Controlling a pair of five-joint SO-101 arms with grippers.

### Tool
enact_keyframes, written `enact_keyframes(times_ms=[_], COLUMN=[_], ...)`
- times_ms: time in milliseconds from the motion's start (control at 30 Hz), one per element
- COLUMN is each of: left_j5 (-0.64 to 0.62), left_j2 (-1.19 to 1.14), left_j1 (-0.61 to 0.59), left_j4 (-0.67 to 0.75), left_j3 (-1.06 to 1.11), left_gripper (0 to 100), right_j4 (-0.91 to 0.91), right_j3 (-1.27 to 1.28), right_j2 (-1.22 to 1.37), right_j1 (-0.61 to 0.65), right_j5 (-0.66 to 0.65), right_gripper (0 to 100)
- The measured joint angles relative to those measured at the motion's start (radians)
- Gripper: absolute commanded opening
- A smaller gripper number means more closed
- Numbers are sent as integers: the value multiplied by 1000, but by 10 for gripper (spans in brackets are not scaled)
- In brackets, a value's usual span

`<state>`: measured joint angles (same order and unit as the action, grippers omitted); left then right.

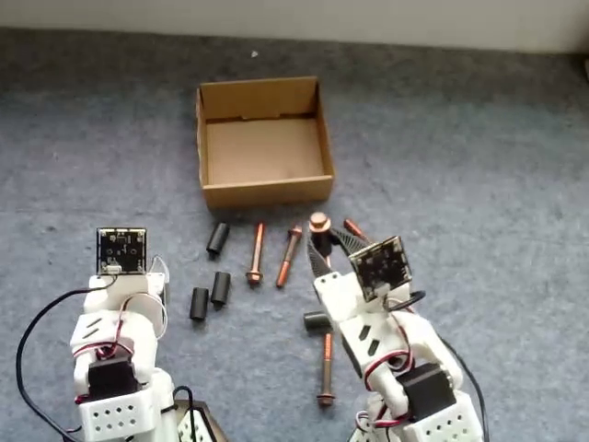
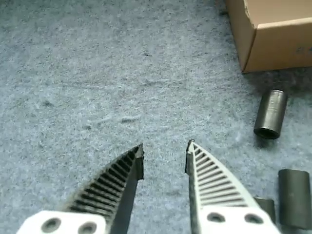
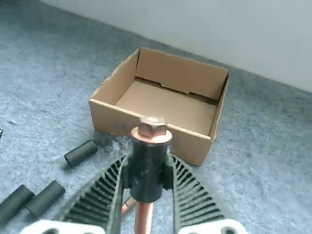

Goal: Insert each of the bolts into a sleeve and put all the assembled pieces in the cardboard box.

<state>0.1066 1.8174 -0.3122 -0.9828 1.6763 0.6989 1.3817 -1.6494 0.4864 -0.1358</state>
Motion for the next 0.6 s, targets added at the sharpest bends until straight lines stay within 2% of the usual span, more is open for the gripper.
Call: enact_keyframes(times_ms=[200, 400, 600], left_j5=[0, 0, 0], left_j2=[0, 0, 0], left_j1=[0, 0, 0], left_j4=[0, -2, -2], left_j3=[0, 0, 0], left_gripper=[167, 165, 165], right_j4=[-71, -298, -594], right_j3=[-284, -471, -583], right_j2=[460, 914, 1257], right_j1=[0, 0, -21], right_j5=[6, 6, 6], right_gripper=[4, 4, 4])
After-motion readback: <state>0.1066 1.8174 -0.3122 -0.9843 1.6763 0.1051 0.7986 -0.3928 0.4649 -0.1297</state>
